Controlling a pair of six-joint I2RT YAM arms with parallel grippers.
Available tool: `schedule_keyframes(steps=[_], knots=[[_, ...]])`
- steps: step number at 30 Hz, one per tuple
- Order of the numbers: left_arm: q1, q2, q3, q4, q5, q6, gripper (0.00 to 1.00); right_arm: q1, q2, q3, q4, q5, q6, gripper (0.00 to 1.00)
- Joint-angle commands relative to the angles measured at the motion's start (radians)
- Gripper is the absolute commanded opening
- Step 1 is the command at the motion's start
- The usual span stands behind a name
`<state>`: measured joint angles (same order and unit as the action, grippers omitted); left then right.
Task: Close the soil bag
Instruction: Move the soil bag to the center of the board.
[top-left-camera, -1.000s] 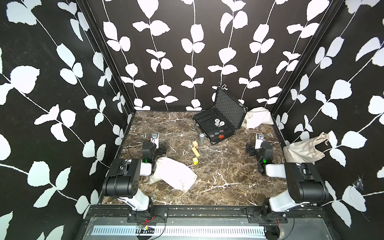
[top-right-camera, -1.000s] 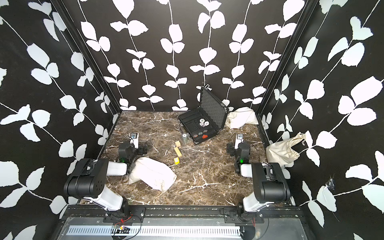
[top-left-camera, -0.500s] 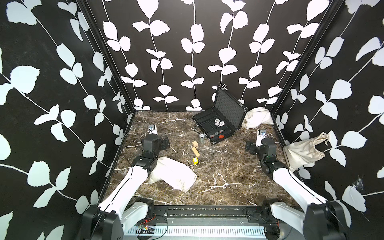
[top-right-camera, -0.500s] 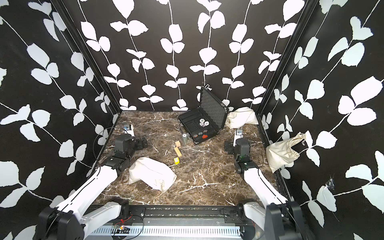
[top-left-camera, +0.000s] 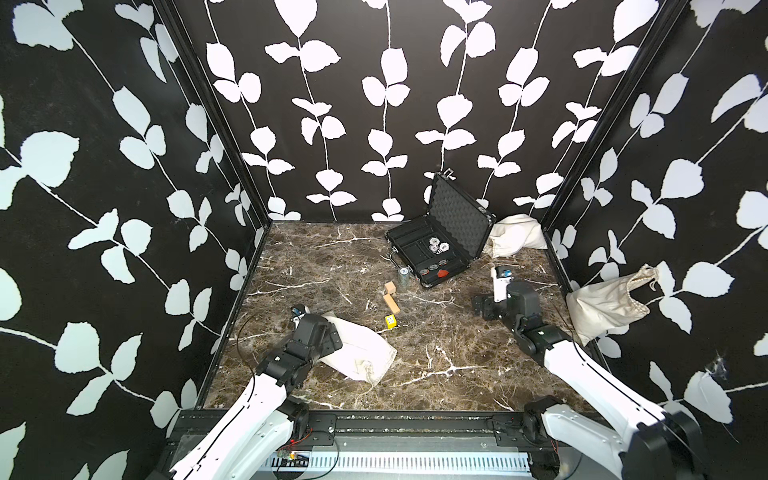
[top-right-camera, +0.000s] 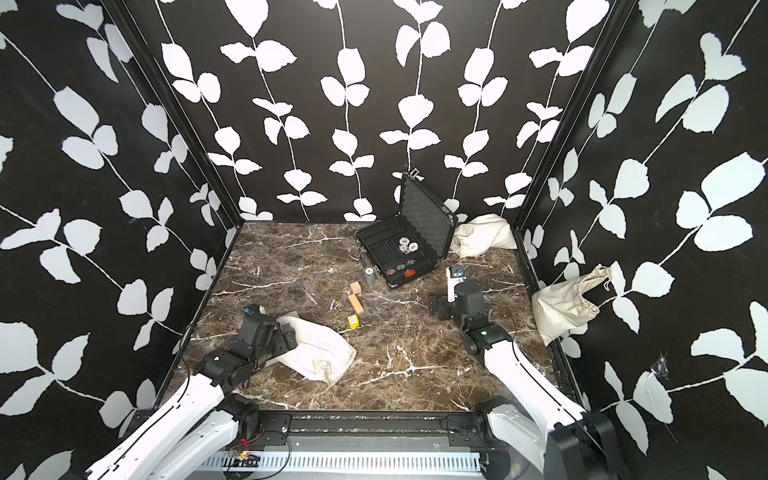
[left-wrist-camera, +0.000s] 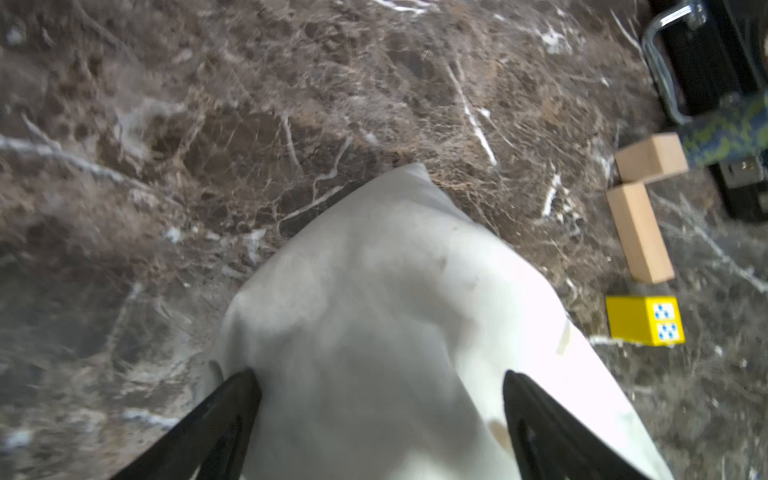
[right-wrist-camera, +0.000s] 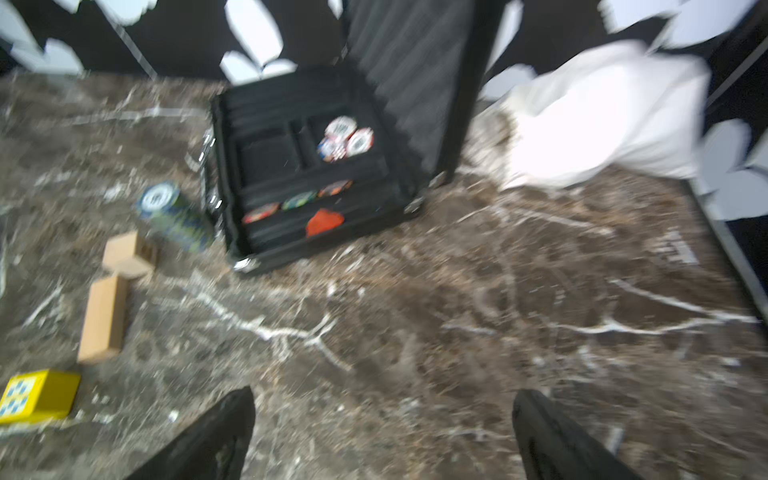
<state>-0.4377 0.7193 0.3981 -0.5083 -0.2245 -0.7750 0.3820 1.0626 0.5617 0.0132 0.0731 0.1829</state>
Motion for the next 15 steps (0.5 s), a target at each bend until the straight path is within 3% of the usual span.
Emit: schedule_keyframes(steps=[1, 3, 8, 11, 15], knots=[[-0.004, 0.128, -0.089, 0.193, 0.130, -0.106, 0.87, 0.073, 0.075, 0.025, 0.072, -0.040, -0.018, 0.99], [-0.005, 0.240, -0.094, 0.361, 0.125, -0.070, 0.77, 0.116, 0.122, 0.043, 0.089, -0.038, -0.036, 0.99], [0.002, 0.537, 0.042, 0.605, 0.126, 0.156, 0.41, 0.214, 0.214, 0.092, 0.090, -0.015, -0.096, 0.99], [0.032, 0.710, 0.166, 0.675, 0.220, 0.254, 0.33, 0.260, 0.261, 0.110, 0.090, -0.008, -0.110, 0.99], [0.090, 0.900, 0.314, 0.735, 0.305, 0.330, 0.33, 0.311, 0.338, 0.131, 0.113, -0.025, -0.109, 0.99]])
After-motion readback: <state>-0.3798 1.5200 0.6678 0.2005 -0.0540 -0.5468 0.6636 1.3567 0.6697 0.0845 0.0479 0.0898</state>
